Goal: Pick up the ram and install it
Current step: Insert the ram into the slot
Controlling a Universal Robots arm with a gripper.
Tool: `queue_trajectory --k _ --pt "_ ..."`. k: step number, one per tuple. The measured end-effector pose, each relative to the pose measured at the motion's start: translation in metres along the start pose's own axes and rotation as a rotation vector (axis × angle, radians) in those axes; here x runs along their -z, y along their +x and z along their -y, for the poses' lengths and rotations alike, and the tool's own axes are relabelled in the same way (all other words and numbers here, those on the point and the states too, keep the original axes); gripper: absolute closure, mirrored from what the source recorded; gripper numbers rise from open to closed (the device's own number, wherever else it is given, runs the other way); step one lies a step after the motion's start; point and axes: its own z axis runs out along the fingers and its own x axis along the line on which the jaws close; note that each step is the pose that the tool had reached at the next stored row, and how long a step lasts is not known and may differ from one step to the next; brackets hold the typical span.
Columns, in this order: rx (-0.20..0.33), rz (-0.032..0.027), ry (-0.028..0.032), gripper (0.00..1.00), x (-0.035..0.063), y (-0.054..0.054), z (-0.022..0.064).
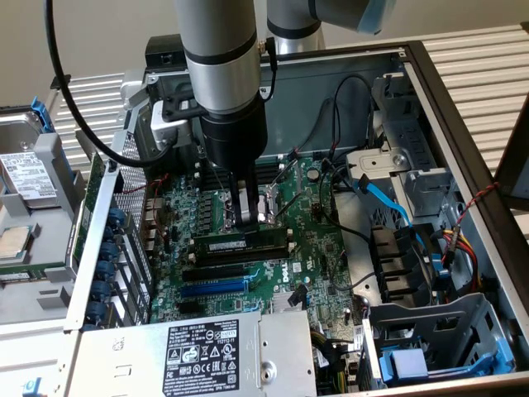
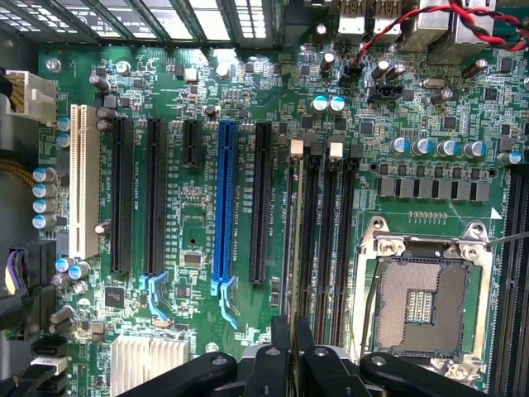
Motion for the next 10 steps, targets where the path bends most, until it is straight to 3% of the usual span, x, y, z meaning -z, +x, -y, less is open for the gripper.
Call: queue_trajectory --k 10 --pt "-0.001 0.0063 0.0001 0.86 -0.0001 0.001 0.0"
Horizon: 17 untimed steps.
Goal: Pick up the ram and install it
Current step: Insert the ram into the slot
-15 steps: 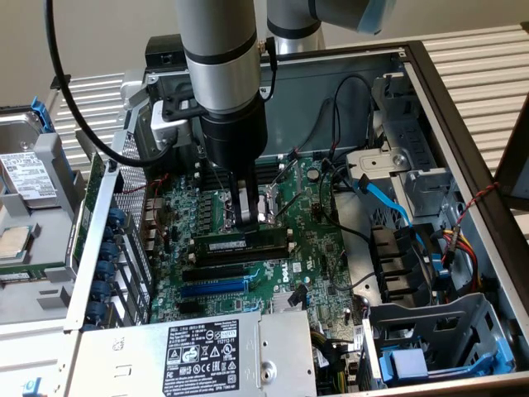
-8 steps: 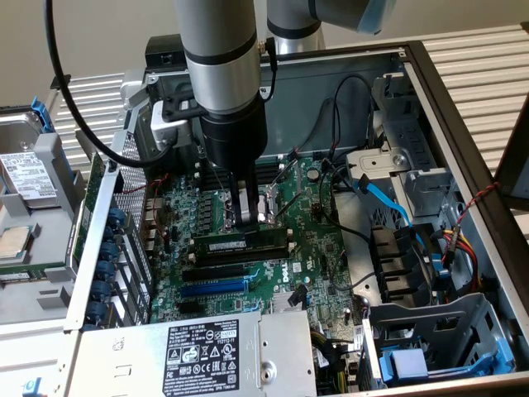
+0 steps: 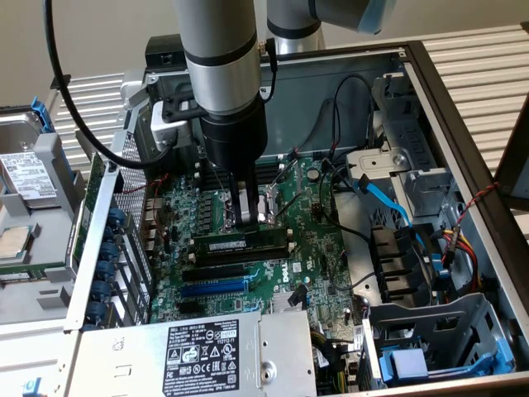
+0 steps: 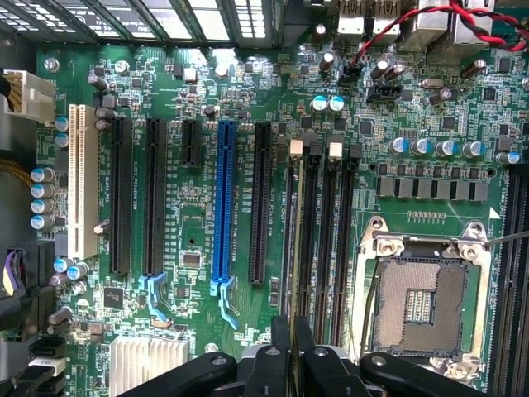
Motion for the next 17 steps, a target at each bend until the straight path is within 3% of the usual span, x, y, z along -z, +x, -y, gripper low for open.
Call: queue_trajectory --k 17 --pt "-0.008 0.0013 -0.0002 0.86 -0.0013 -0.0001 -0.0001"
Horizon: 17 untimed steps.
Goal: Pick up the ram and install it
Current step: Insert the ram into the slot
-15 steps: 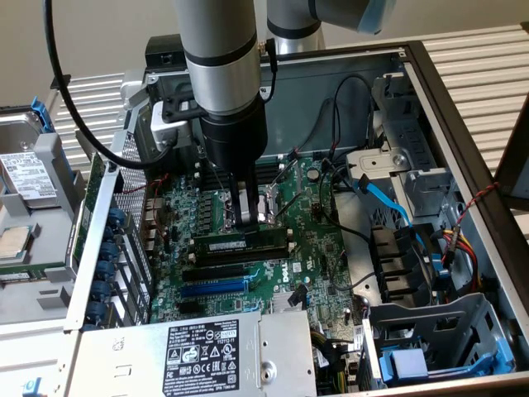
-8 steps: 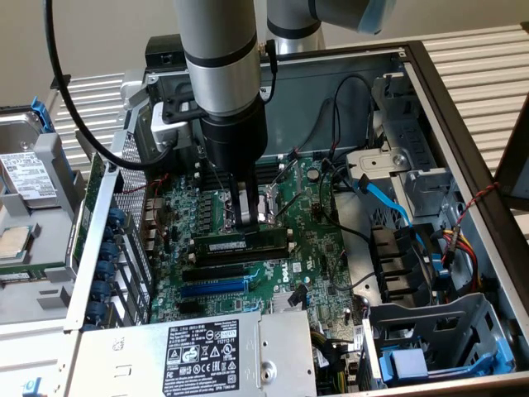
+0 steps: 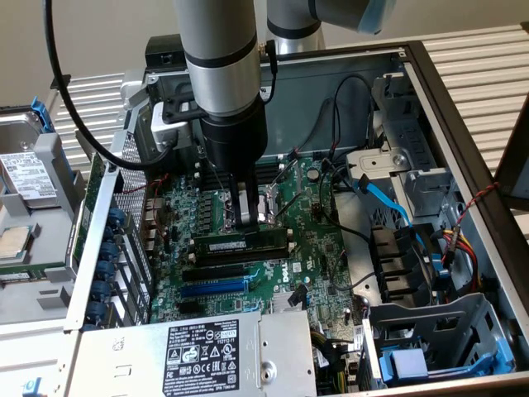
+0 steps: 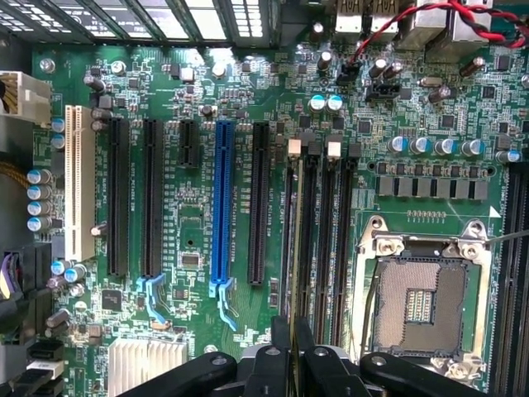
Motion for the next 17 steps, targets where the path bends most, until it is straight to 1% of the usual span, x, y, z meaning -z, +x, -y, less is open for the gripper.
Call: queue_trajectory --k 5,11,17 --pt "-0.001 -0.0003 -0.0001 0.86 -0.0002 0.0 0.0" --pt "0.0 -0.0033 -0.0002 0.86 -0.0003 0.0 0.0" --pt "0.0 -0.003 0.0 0.86 0.0007 0.0001 -0.0002"
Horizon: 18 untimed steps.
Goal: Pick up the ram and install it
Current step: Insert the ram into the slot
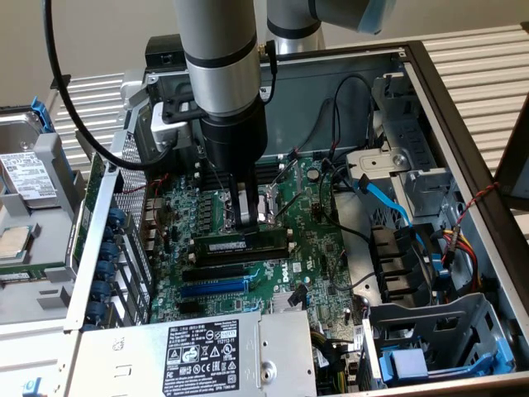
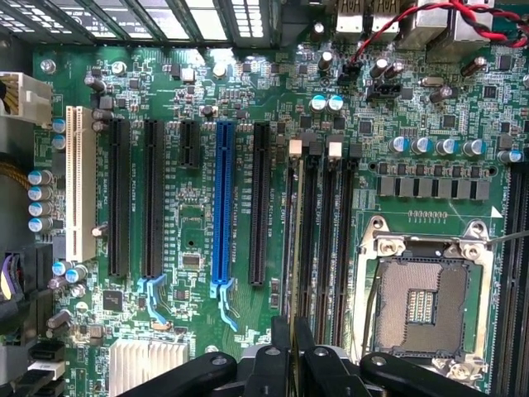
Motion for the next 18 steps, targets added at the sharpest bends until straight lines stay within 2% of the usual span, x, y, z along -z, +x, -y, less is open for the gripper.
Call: queue_trajectory --k 18 --pt "0.005 0.0002 0.0016 0.86 -0.0008 -0.0005 -0.0004"
